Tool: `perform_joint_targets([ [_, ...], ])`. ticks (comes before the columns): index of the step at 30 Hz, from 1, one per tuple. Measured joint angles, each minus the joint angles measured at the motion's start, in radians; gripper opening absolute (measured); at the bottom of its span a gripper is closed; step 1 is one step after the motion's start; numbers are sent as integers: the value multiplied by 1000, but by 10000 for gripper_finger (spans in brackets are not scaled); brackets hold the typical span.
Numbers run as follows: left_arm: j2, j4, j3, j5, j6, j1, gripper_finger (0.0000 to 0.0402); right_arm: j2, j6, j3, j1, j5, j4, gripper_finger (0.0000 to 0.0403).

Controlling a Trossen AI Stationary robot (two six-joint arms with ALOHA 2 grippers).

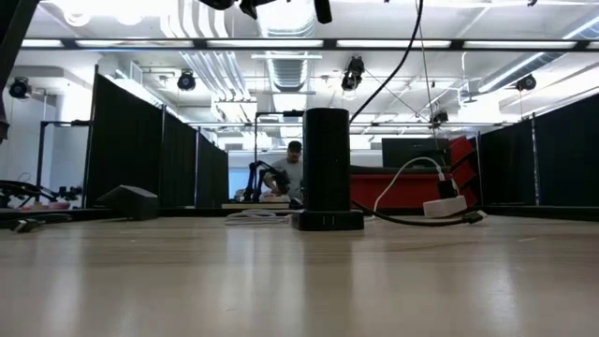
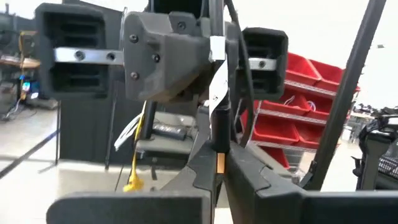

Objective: Insert USB
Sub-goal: Insert the top black charger cable into the white outlet extension

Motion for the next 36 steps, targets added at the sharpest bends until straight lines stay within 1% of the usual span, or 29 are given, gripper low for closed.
perform_joint_targets([
  [16,-7,-198,0,-105,131,16,7,70,31,123,8,97,-247,104],
  [20,-7,-219,0,-118,149,19,7,71,39,123,8,96,-253,85],
  [24,-7,-216,0,-118,157,22,7,72,26,123,8,98,-293,58],
  [30,-7,-210,0,-119,160,27,8,74,-4,123,11,126,-315,30],
  [36,-27,-231,0,-118,179,28,39,42,-56,114,10,168,-361,20],
])
